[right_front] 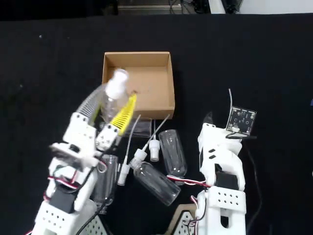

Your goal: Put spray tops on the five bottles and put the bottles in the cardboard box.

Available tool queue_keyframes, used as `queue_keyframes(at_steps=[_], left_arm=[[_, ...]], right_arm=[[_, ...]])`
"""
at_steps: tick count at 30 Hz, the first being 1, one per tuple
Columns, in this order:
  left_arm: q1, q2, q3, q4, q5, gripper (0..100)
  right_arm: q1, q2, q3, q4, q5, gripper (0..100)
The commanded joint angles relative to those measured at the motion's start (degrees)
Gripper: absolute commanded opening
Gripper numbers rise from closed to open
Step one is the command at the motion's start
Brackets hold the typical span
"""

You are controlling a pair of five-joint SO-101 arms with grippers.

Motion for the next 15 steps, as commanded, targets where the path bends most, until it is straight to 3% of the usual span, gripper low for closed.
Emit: queue_keyframes(at_steps=[1, 9, 15], left_arm=[[-6.37, 6.24, -12.44, -1.67, 0.35, 3], [-9.89, 41.23, -26.59, -21.01, 0.26, 3], [-10.59, 62.33, -36.09, -24.18, -0.09, 3]], right_arm=[[0.62, -1.27, 0.04, -1.85, -0.09, 21.4], [0.53, -1.1, 0.04, -1.85, -0.09, 21.4], [0.53, -1.1, 0.04, -1.85, -0.09, 21.4]])
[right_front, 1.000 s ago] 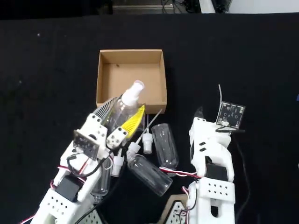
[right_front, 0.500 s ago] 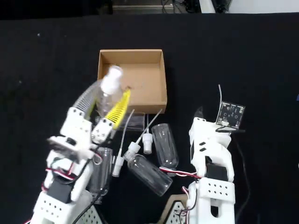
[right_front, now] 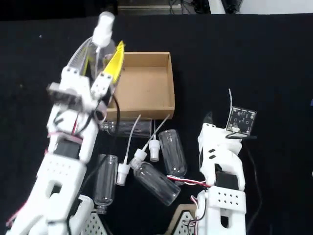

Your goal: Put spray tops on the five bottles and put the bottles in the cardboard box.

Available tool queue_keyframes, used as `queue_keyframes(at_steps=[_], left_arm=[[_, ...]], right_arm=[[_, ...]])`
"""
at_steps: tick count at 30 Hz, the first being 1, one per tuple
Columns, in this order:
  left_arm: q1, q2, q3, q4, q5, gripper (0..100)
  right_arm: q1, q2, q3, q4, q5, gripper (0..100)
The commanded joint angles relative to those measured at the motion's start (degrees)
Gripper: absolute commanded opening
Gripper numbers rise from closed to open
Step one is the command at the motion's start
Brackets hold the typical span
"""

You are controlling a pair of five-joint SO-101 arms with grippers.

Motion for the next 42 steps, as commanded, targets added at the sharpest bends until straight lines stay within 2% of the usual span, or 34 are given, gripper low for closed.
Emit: queue_keyframes(at_steps=[1, 10, 16, 25, 27, 34, 42], left_arm=[[-1.8, 14.07, -9.54, -2.46, -0.09, 3], [-1.36, 16.44, -4.18, -4.75, -0.18, 3], [-1.1, 19.87, 2.15, -21.1, 0.26, 3], [-5.58, 38.51, 0.13, -41.41, 0.44, 3], [-5.67, 41.76, -0.22, -44.4, 2.9, 3], [-5.93, 45.54, -3.56, -45.01, 8.53, 3], [-5.93, 54.68, -11.38, -44.92, 8.35, 3]], right_arm=[[0.53, -1.1, 0.04, -1.85, -0.09, 21.4], [0.53, -1.27, 0.04, -1.85, -0.09, 21.5], [0.53, -1.27, 0.04, -1.85, -0.09, 21.5], [0.53, -1.27, 0.04, -1.85, -0.09, 21.5], [0.53, -1.27, 0.04, -1.85, -0.09, 21.5], [0.53, -1.27, 0.04, -1.85, -0.09, 21.5], [0.53, -1.19, 0.04, -1.85, -0.09, 21.5]])
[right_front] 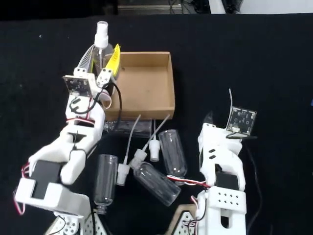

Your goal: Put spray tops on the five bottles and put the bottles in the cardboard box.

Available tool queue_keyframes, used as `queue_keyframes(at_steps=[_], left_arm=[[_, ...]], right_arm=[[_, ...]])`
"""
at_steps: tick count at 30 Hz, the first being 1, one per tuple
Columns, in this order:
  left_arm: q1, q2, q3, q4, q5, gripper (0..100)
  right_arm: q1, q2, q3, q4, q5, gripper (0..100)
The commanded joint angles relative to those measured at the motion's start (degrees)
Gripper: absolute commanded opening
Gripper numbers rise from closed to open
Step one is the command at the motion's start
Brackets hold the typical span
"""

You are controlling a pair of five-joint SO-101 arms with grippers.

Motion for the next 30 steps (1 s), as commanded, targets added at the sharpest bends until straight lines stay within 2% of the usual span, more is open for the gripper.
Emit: queue_keyframes(at_steps=[1, 16, 22, 27, 30], left_arm=[[-0.48, 4.48, -7.69, -1.76, 0.35, 3], [-0.57, 23.91, -26.33, -2.02, 0.79, 3], [-0.57, 29.63, -29.93, -2.2, 0.62, 3], [-0.57, 33.23, -29.41, -10.2, 0.35, 3], [-0.66, 36.75, -30.81, -11.43, 0.35, 3]], right_arm=[[0.53, -1.1, 0.04, -1.85, -0.09, 21.5], [0.62, -0.84, 0.04, -1.85, 0.0, 21.5], [0.62, -0.84, 0.04, -1.85, 0.0, 21.5], [0.62, -0.92, 0.04, -1.85, 0.0, 21.5], [0.62, -0.92, 0.04, -1.85, 0.0, 21.5]])
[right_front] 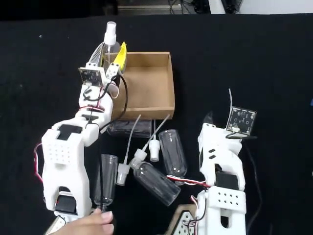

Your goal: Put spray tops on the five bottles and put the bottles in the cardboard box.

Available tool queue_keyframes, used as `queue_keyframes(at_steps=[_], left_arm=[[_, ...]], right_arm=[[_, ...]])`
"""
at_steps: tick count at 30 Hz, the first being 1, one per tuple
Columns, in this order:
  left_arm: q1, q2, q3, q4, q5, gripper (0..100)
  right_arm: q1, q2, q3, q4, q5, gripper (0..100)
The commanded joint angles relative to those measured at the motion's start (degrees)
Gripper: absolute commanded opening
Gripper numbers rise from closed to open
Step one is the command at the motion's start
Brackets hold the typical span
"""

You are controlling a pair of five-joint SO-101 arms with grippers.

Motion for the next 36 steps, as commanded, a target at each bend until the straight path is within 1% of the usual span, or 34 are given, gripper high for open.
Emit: queue_keyframes(at_steps=[1, 8, 18, 20, 23, 25, 29, 36], left_arm=[[-0.66, 2.99, -4.53, -3.43, 0.18, 3], [-1.01, 8.35, -8.92, -3.43, 0.18, 3], [-1.01, 9.49, -9.1, -3.08, 0.18, 3], [-0.92, 9.49, -9.1, -3.08, 0.18, 8], [-0.66, 9.58, -8.66, -2.99, 0.18, 20], [-0.66, 9.58, -8.57, -2.99, 0.53, 23], [-0.75, 9.58, -8.57, -2.99, 0.26, 20], [-0.66, 9.58, -8.57, -2.99, 0.18, 19]], right_arm=[[0.62, -0.92, 0.04, -1.85, 0.0, 21.5], [0.62, -1.01, 0.04, -1.85, 0.0, 21.5], [0.62, -1.27, 0.04, -1.85, 0.0, 21.5], [0.62, -1.27, 0.04, -1.85, 0.0, 21.5], [0.62, -1.27, 0.04, -1.85, 0.0, 21.5], [0.62, -1.27, 0.04, -1.85, 0.0, 21.5], [0.62, -1.27, 0.04, -1.85, 0.0, 21.5], [0.62, -1.27, 0.04, -1.85, 0.0, 21.5]])
